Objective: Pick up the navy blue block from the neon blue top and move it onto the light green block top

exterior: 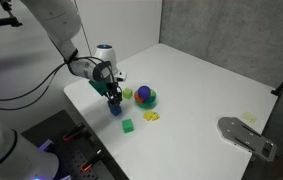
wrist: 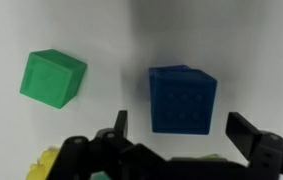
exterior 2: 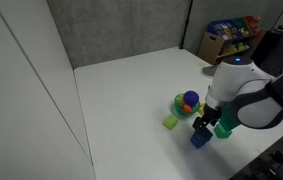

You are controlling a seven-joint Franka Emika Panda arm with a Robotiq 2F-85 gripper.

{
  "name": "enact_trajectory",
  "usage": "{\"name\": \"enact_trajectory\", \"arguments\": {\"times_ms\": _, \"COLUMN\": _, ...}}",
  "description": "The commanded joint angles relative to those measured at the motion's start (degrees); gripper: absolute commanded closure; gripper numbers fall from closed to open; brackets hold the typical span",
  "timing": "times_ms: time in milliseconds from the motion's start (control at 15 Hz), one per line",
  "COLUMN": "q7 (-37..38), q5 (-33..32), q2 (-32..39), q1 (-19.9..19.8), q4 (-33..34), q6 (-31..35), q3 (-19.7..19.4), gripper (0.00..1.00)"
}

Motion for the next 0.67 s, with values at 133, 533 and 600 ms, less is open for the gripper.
{"name": "enact_trajectory", "arguments": {"times_ms": 133, "q7": -7.2, "q5": 5.1, "q2": 6.2, "q1": -1.2, "q4": 3.4, "q6": 4.6, "q3": 2.2, "gripper": 0.0}}
{"name": "enact_trajectory", "arguments": {"times_ms": 533, "q7": -7.7, "q5": 6.4, "q2": 8.2, "q1": 0.8, "q4": 5.7, "q6": 2.4, "q3": 0.5, "gripper": 0.44}}
{"name": "enact_trajectory", "arguments": {"times_ms": 600, "q7": -7.6, "q5": 6.5, "q2": 7.8, "q1": 0.8, "q4": 6.0, "q6": 1.7, "q3": 0.5, "gripper": 0.51}}
